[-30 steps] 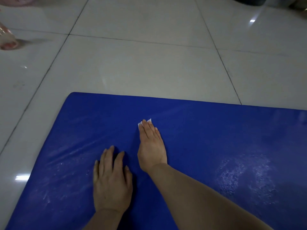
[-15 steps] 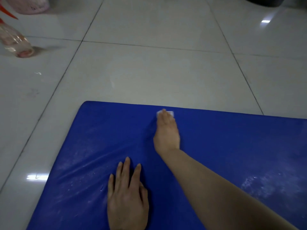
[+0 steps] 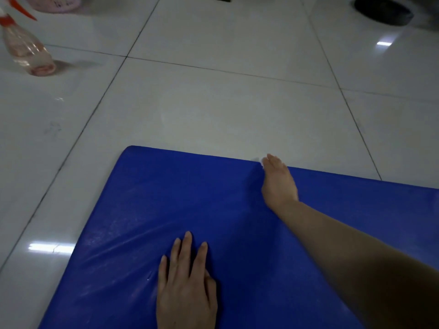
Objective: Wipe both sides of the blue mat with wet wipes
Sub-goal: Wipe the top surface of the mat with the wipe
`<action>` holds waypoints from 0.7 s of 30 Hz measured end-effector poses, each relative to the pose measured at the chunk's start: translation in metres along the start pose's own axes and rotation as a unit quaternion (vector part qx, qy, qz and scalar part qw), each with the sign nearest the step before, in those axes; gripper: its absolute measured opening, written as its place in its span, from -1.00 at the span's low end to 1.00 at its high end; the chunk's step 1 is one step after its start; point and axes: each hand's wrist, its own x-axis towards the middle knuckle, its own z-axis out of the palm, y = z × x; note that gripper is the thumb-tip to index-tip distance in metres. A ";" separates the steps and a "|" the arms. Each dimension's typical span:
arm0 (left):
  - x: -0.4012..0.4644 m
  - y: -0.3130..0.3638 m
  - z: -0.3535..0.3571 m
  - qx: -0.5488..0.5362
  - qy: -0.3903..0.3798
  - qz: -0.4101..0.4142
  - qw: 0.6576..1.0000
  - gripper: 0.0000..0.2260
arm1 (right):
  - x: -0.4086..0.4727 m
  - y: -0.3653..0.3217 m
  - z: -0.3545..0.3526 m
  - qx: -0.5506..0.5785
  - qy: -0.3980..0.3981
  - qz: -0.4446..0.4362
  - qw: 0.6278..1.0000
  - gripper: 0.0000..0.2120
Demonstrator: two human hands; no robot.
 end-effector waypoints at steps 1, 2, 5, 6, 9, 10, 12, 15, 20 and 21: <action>0.000 0.000 0.000 -0.002 0.000 -0.002 1.000 -0.52 | 0.003 -0.017 0.001 -0.023 0.005 0.000 1.000 -0.45; 0.000 -0.001 0.000 -0.006 0.000 -0.003 1.000 -0.52 | 0.006 -0.038 0.003 -0.036 0.008 -0.025 0.999 -0.46; 0.001 -0.003 -0.001 -0.009 -0.004 0.010 1.000 -0.52 | 0.012 -0.094 0.015 0.022 -0.016 -0.135 0.990 -0.40; 0.001 -0.004 -0.001 -0.011 -0.004 0.012 1.000 -0.53 | 0.012 -0.104 0.015 0.042 -0.029 -0.161 0.986 -0.37; 0.000 -0.003 -0.003 -0.020 -0.012 0.009 1.000 -0.53 | 0.007 -0.086 0.014 0.047 -0.025 -0.184 0.981 -0.31; 0.001 -0.002 -0.004 -0.020 -0.018 0.006 1.000 -0.53 | 0.003 -0.070 0.012 0.049 -0.026 -0.179 0.982 -0.30; 0.001 -0.001 -0.005 -0.020 -0.032 -0.002 0.999 -0.52 | -0.006 -0.030 0.007 0.052 -0.028 -0.159 0.986 -0.27; 0.001 0.000 -0.007 -0.027 -0.048 -0.010 0.998 -0.54 | -0.021 0.031 -0.002 0.039 -0.006 -0.079 0.996 -0.28; 0.001 0.002 -0.007 -0.016 -0.044 -0.012 0.999 -0.53 | -0.020 0.010 0.002 -0.001 0.025 0.027 0.999 -0.43; 0.001 0.002 -0.008 -0.015 -0.041 -0.011 0.999 -0.53 | -0.020 -0.012 0.005 -0.002 0.031 -0.010 0.999 -0.44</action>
